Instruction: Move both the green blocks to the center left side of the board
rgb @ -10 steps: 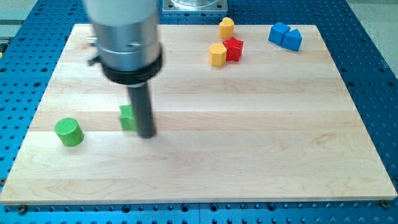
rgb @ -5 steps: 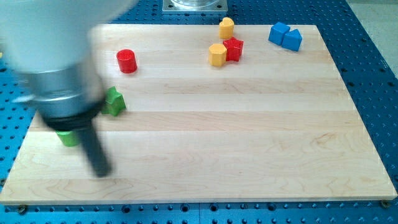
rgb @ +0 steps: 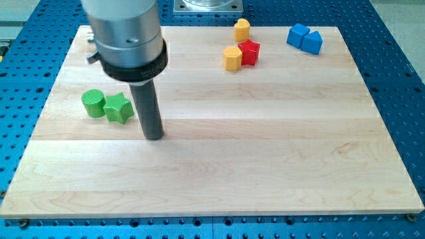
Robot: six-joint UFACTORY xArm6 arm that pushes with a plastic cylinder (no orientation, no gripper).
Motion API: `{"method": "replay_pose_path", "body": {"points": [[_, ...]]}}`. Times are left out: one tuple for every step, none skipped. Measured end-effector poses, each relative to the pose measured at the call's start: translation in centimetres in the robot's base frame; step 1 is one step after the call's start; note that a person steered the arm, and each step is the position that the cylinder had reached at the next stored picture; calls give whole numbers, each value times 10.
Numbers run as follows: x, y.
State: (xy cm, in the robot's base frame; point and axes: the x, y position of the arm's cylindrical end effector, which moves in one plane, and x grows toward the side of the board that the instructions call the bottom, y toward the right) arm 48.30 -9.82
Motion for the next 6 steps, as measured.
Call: {"method": "replay_pose_path", "body": {"points": [[-16, -41], [-27, -49], [-12, -12], [-11, 21], [-3, 27], [-10, 71]]}}
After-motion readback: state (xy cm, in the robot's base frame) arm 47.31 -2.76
